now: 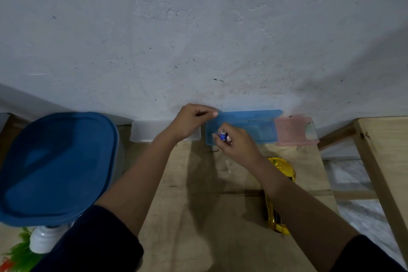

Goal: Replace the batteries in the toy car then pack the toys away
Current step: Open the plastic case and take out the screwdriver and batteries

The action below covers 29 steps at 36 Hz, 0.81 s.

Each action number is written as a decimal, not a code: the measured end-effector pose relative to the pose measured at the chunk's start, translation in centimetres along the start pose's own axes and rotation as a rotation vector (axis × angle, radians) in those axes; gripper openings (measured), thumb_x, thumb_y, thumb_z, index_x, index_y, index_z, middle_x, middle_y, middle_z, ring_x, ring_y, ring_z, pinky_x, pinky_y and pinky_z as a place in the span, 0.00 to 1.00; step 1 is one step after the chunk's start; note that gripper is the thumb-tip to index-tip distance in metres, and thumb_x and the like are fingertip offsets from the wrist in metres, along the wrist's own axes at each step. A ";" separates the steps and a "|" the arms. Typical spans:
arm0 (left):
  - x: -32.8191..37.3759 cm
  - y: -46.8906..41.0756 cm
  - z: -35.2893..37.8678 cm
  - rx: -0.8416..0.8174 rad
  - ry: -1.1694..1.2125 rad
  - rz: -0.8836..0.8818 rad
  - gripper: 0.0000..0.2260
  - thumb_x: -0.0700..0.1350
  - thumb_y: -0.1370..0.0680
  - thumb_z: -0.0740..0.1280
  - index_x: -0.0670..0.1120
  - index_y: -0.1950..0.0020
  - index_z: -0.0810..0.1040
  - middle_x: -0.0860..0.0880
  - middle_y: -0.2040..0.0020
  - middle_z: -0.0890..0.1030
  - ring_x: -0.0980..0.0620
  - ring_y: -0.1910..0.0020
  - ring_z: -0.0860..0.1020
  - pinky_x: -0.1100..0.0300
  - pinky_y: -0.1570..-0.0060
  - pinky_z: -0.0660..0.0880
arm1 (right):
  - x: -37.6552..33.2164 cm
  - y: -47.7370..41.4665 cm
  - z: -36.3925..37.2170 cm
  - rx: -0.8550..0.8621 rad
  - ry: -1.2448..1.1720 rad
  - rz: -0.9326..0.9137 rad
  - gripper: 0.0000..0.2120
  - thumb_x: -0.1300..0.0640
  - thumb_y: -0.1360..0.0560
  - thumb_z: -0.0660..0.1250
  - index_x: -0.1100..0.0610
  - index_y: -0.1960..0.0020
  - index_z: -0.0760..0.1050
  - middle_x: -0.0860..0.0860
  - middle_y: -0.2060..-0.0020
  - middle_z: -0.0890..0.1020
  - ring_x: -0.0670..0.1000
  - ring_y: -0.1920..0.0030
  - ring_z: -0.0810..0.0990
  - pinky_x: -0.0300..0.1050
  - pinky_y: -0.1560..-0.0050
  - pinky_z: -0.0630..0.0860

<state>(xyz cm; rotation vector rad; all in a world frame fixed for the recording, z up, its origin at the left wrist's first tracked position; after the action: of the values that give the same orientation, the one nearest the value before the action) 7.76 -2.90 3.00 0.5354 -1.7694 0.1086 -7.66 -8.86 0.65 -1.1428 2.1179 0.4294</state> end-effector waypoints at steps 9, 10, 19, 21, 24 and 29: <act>-0.1 0.5 0.6 0.059 -0.063 0.029 0.12 0.41 0.24 0.68 0.39 0.42 0.80 0.49 0.46 0.81 0.56 0.47 0.78 0.75 0.49 0.73 | 1.6 2.8 -0.2 -0.142 0.545 -0.325 0.11 0.51 0.32 0.70 0.55 0.54 0.75 0.53 0.61 0.83 0.55 0.63 0.82 0.45 0.69 0.77; 0.0 0.5 0.6 0.059 -0.075 0.030 0.12 0.41 0.24 0.68 0.39 0.42 0.80 0.49 0.46 0.81 0.56 0.47 0.77 0.75 0.49 0.72 | 1.6 2.8 -0.1 -0.117 0.579 -0.343 0.11 0.51 0.32 0.71 0.55 0.54 0.76 0.53 0.61 0.83 0.54 0.64 0.82 0.45 0.71 0.78; -0.1 1.4 0.6 0.034 -0.148 0.062 0.10 0.38 0.25 0.69 0.39 0.44 0.81 0.45 0.46 0.81 0.51 0.44 0.78 0.62 0.40 0.74 | 1.5 2.1 0.7 -0.040 0.551 -0.302 0.12 0.49 0.33 0.71 0.54 0.54 0.75 0.50 0.60 0.80 0.52 0.65 0.80 0.44 0.68 0.74; -0.4 1.6 0.7 0.027 -0.178 0.081 0.10 0.38 0.25 0.70 0.39 0.45 0.81 0.45 0.45 0.81 0.49 0.43 0.78 0.56 0.39 0.74 | 1.6 2.3 0.5 -0.035 0.519 -0.295 0.11 0.50 0.32 0.68 0.54 0.53 0.75 0.51 0.60 0.79 0.52 0.61 0.79 0.46 0.67 0.75; -0.8 1.9 1.0 0.025 -0.248 0.126 0.11 0.38 0.25 0.70 0.39 0.44 0.81 0.44 0.42 0.80 0.49 0.42 0.78 0.59 0.39 0.73 | 1.7 2.7 -0.2 0.026 0.507 -0.297 0.11 0.47 0.28 0.62 0.54 0.54 0.75 0.50 0.59 0.79 0.51 0.58 0.78 0.45 0.64 0.75; -1.5 2.4 1.7 0.040 -0.430 0.239 0.11 0.36 0.26 0.70 0.37 0.44 0.81 0.40 0.43 0.81 0.47 0.44 0.78 0.70 0.44 0.68 | 1.8 2.4 -2.3 0.274 0.474 -0.213 0.15 0.50 0.26 0.58 0.56 0.47 0.77 0.52 0.52 0.80 0.49 0.49 0.71 0.45 0.52 0.73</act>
<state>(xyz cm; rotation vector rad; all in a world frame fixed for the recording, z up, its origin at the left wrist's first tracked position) 5.54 -0.91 1.61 0.3924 -2.2527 0.2079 -11.26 -9.88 0.92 -1.3829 2.3186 -0.2505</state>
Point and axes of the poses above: each hand's wrist, its own y-axis away from the middle knuckle, its own z-axis out of the palm, x = y × z, the point moved 1 cm from there along -y, towards the middle knuckle
